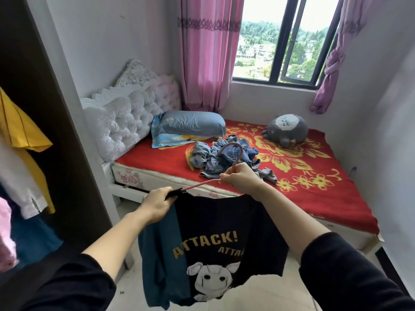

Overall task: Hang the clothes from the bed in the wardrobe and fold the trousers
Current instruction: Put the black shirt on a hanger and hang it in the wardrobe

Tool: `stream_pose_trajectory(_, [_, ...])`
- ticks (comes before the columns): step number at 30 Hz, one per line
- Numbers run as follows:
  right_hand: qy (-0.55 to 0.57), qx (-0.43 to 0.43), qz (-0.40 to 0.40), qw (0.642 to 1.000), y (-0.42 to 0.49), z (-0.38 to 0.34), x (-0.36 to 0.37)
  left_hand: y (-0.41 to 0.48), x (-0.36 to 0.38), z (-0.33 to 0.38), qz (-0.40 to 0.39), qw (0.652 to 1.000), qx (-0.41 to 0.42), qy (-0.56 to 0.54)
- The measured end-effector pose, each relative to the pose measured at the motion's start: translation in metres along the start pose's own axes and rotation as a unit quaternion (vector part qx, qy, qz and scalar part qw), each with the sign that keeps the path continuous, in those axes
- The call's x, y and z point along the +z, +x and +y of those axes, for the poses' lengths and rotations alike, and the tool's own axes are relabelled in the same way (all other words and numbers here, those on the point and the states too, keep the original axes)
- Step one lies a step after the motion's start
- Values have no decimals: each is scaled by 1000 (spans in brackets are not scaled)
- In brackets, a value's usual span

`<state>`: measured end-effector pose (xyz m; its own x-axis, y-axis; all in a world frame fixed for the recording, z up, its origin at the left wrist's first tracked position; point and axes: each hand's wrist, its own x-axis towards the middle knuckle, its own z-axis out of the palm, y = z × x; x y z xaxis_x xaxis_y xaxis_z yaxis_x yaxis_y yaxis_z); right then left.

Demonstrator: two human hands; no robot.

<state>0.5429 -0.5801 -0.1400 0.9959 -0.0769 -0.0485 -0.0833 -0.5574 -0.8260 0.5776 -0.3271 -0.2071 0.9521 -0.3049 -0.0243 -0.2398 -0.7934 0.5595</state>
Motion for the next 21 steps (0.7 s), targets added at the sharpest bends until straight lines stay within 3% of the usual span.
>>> stream_pose_trajectory(4, [41, -28, -6, 999, -3, 9, -19, -3, -10, 12, 118, 993, -13, -17])
stream_pose_trajectory(9, [-183, 25, 62, 981, -10, 64, -29, -7, -26, 8, 139, 989, -35, -41])
stream_pose_trajectory(12, [-206, 45, 68, 975, -12, 71, -28, -11, -34, 2, 144, 988, -54, -32])
stream_pose_trajectory(21, [-64, -167, -7, 984, 32, -43, 29, -23, -70, -30, 227, 969, -90, -30])
